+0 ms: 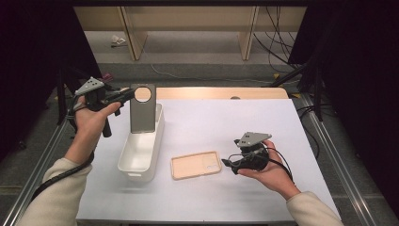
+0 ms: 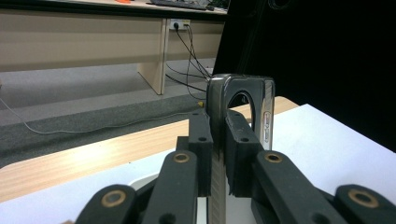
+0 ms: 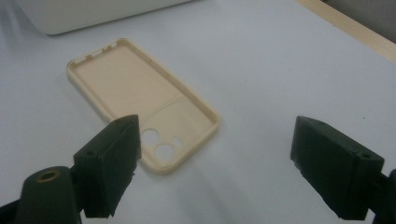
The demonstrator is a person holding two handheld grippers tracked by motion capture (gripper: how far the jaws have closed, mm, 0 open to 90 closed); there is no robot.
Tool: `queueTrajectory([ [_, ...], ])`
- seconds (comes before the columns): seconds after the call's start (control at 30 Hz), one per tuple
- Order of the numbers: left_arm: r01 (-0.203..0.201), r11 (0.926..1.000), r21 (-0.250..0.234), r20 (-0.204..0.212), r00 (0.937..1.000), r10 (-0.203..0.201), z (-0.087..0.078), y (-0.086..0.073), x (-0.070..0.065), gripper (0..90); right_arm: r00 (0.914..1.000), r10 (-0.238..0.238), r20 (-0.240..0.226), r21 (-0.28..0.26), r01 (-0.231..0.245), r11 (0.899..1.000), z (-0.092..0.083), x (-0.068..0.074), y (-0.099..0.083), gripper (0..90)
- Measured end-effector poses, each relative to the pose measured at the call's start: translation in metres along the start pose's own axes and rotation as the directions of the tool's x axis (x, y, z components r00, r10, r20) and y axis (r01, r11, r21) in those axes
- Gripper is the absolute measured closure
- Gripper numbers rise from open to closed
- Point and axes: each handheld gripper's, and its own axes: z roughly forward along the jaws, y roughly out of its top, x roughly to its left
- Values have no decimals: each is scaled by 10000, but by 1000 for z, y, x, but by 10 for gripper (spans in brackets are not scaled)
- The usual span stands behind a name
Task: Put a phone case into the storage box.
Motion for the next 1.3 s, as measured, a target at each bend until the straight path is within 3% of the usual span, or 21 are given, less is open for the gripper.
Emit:
queueTrajectory([
  [1.3,-70,9992,392,18,10000,69,20,-15,24,820,10000,30,-2,-6,-30,10000,1,-1,0,171],
])
